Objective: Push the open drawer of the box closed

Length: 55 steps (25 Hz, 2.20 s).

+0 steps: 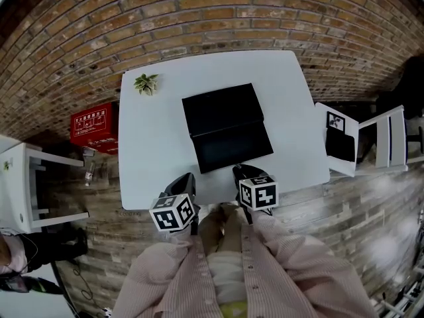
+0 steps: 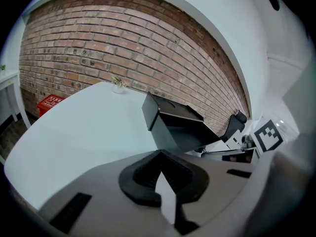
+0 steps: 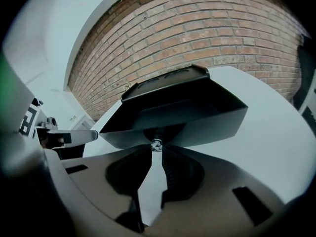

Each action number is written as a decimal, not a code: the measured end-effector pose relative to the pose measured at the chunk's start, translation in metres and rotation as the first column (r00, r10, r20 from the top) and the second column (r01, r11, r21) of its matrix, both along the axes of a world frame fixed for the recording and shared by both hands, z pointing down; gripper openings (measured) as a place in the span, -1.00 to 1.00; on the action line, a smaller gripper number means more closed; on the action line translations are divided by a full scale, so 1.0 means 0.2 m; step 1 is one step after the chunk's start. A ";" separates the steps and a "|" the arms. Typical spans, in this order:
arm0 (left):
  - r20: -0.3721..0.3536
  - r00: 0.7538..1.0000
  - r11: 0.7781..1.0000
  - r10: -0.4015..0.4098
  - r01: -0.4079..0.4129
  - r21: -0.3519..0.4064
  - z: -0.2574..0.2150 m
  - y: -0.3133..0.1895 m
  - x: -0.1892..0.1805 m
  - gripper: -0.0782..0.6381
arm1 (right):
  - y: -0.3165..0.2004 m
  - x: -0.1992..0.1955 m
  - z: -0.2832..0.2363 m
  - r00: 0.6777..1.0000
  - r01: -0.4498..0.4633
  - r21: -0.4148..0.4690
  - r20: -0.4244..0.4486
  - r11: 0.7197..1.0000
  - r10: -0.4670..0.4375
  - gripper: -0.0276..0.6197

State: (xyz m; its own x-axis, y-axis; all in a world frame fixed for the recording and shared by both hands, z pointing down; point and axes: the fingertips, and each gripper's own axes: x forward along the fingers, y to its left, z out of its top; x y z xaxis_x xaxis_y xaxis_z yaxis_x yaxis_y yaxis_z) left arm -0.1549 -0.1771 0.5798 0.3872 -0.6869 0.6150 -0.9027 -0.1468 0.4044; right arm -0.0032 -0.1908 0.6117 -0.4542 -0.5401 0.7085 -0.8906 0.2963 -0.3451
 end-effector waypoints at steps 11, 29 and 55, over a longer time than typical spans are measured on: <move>-0.024 0.999 0.999 -0.031 0.032 0.010 -0.03 -0.07 0.01 -0.79 | -0.04 0.00 0.00 1.000 0.013 -0.005 0.010 1.000 -0.013 -0.71; -0.027 0.997 0.997 -0.075 0.075 0.020 -0.05 -0.17 -0.02 -0.79 | -0.16 -0.03 0.00 0.999 0.041 -0.009 0.026 0.999 -0.041 -0.71; -0.031 0.994 0.993 -0.107 0.108 0.039 -0.06 -0.36 -0.09 -0.79 | -0.39 -0.09 0.00 0.998 0.056 -0.001 0.036 0.998 -0.056 -0.71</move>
State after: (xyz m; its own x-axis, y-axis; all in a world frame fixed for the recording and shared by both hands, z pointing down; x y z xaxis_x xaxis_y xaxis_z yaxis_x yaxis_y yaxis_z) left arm -0.1729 -0.2500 0.5670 0.3268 -0.7494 0.5759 -0.9023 -0.0661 0.4261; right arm -0.0206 -0.2684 0.6109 -0.5089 -0.5118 0.6922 -0.8596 0.3445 -0.3773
